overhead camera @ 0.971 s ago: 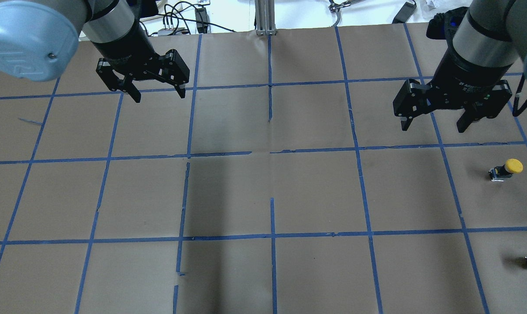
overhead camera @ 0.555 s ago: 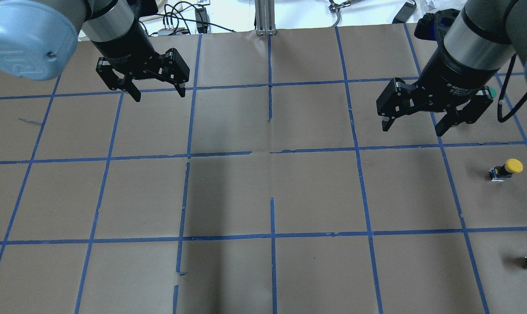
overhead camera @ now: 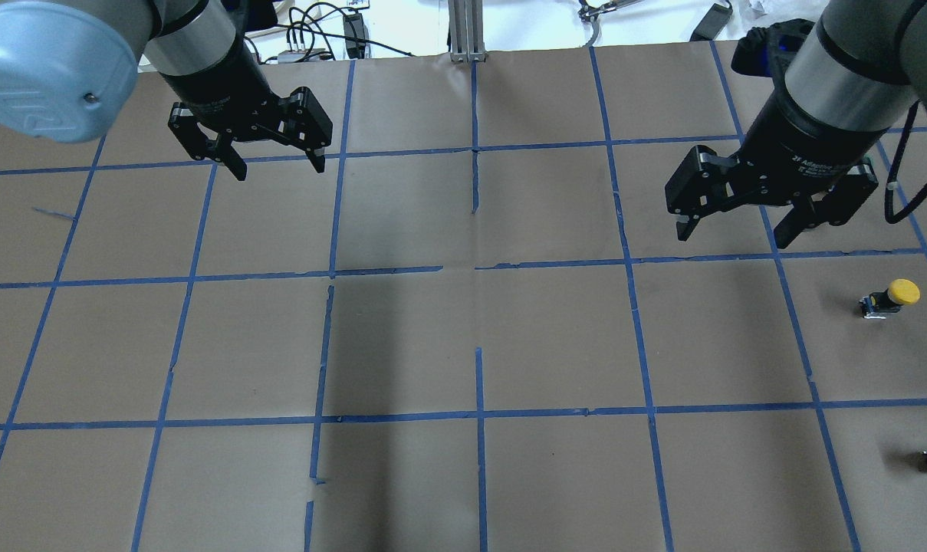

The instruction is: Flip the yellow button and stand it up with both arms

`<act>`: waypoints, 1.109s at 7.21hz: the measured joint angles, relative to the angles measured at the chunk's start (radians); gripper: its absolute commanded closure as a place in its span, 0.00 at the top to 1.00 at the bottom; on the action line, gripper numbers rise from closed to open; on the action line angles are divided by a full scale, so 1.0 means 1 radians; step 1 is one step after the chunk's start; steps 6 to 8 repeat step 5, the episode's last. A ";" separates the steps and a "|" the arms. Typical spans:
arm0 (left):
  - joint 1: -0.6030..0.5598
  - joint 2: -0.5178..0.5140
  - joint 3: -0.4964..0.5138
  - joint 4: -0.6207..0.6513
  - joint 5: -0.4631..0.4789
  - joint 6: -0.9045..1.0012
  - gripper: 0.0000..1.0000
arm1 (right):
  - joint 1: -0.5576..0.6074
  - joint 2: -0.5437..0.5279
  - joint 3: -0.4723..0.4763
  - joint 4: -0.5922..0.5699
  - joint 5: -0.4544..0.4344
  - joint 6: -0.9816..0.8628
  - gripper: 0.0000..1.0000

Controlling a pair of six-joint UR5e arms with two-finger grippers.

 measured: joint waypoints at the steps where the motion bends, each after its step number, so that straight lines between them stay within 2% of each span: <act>1: 0.000 0.000 0.000 0.000 0.000 0.000 1.00 | 0.002 -0.002 0.000 -0.001 -0.012 0.003 1.00; 8: 0.000 0.000 -0.001 -0.001 0.000 0.000 1.00 | 0.017 0.001 0.001 -0.007 -0.017 0.033 1.00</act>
